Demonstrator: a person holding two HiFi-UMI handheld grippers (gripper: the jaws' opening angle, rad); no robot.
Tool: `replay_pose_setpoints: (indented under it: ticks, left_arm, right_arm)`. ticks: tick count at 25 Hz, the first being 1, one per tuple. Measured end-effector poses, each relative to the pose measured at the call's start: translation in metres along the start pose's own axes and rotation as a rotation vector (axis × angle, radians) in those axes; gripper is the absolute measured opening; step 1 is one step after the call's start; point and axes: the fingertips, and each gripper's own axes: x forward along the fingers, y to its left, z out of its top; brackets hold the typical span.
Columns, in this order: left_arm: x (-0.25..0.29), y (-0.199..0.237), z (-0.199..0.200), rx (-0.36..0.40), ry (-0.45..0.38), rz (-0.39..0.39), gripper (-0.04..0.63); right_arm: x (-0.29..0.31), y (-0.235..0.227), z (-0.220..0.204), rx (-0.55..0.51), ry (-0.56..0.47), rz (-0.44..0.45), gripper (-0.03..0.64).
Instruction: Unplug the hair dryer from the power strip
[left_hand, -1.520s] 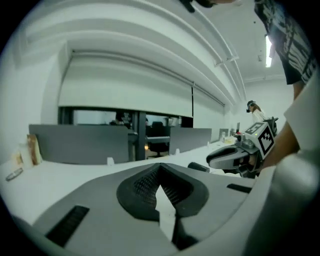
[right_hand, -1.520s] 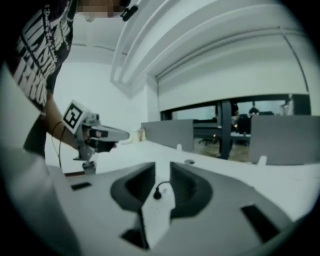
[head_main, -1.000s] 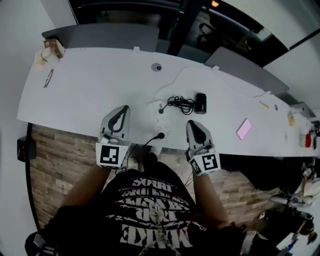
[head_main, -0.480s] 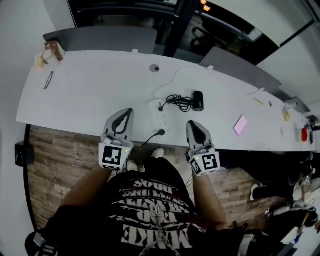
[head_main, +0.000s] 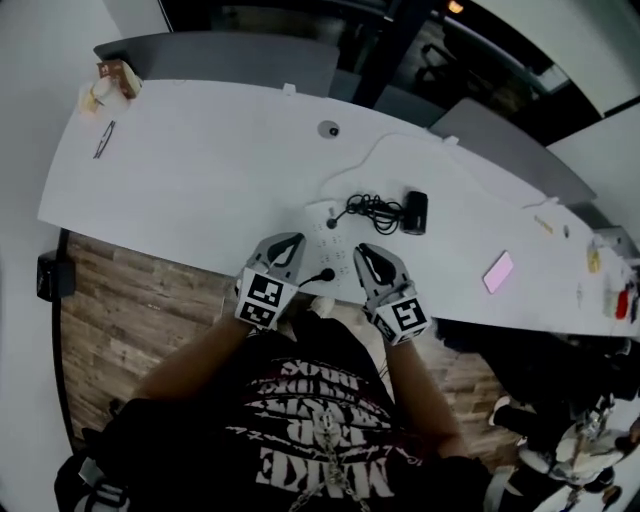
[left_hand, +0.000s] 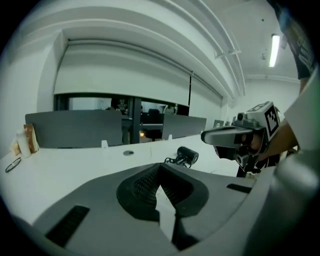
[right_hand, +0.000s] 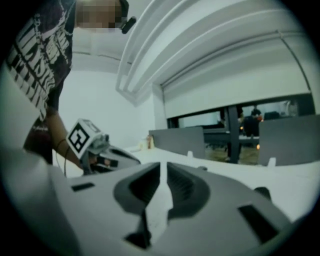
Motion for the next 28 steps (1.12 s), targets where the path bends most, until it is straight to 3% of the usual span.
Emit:
replay_pose_setpoints:
  ticks: [4, 6, 9, 12, 16, 18, 22, 26, 28]
  left_arm:
    - [0.054, -0.011, -0.049, -0.016, 0.134, -0.003, 0.021]
    - [0.079, -0.012, -0.072, -0.029, 0.189, 0.005, 0.021]
    - [0.105, -0.01, -0.098, -0.013, 0.263, 0.025, 0.021]
    - [0.119, -0.011, -0.11, 0.019, 0.302, 0.033, 0.021]
    - [0.126, -0.014, -0.117, 0.043, 0.334, 0.033, 0.021]
    - [0.127, -0.013, -0.117, 0.097, 0.345, 0.036, 0.021]
    - [0.126, -0.014, -0.118, 0.154, 0.38, 0.064, 0.021]
    - [0.128, -0.012, -0.118, 0.198, 0.412, 0.076, 0.02]
    - [0.129, -0.011, -0.118, 0.208, 0.408, 0.07, 0.02]
  right_arm:
    - [0.043, -0.011, -0.058, 0.066, 0.125, 0.104, 0.048]
    - [0.063, -0.017, -0.086, 0.134, 0.215, 0.133, 0.171]
    - [0.082, -0.028, -0.109, 0.206, 0.286, 0.152, 0.17]
    - [0.097, -0.033, -0.116, 0.254, 0.29, 0.199, 0.17]
    - [0.114, -0.032, -0.116, 0.302, 0.255, 0.239, 0.167]
    - [0.119, -0.04, -0.115, 0.362, 0.238, 0.22, 0.086]
    - [0.12, -0.045, -0.114, 0.506, 0.213, 0.236, 0.063]
    - [0.117, -0.07, -0.064, 0.686, -0.076, 0.204, 0.06]
    - [0.122, -0.093, -0.053, 0.69, -0.112, 0.153, 0.061]
